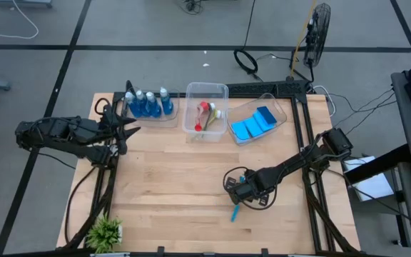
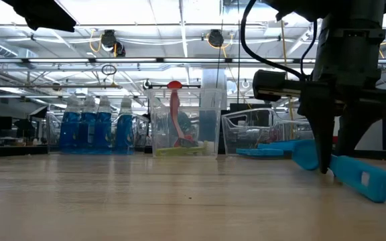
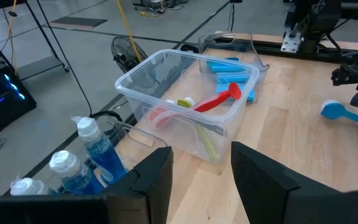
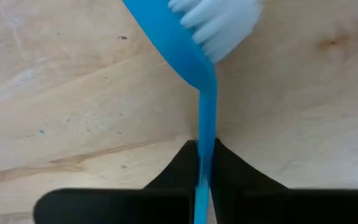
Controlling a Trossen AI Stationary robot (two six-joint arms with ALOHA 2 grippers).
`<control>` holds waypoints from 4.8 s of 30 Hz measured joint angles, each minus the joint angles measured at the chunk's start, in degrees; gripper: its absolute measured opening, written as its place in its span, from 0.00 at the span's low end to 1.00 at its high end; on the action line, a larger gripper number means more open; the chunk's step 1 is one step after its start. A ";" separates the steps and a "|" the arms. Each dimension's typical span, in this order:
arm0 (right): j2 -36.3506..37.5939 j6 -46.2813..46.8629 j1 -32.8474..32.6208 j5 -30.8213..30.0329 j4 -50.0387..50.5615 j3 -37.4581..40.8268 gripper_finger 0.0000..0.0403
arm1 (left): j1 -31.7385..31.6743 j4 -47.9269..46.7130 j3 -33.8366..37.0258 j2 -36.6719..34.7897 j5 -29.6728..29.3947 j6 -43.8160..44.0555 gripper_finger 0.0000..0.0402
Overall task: Pick & Place Kitchen Sink Supplies
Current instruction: Put the grey dish brush into the large transparent bin
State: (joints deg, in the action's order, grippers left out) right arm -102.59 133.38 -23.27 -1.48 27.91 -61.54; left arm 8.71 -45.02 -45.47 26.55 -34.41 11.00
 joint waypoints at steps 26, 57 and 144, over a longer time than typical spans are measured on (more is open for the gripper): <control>20.34 -38.38 11.11 -10.43 -8.40 0.09 0.02 | 0.00 0.19 0.00 0.09 -0.02 0.99 0.41; 23.58 -84.66 53.44 15.74 -38.34 0.04 0.02 | 0.02 0.27 0.00 0.09 -0.02 4.57 0.41; 5.90 -98.01 52.81 22.80 -22.46 -11.21 0.11 | 0.00 0.20 0.00 0.09 -0.02 7.19 0.41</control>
State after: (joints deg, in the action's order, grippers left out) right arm -96.68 35.38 29.54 21.32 5.45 -72.75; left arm 8.71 -44.82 -45.47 26.63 -34.44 18.20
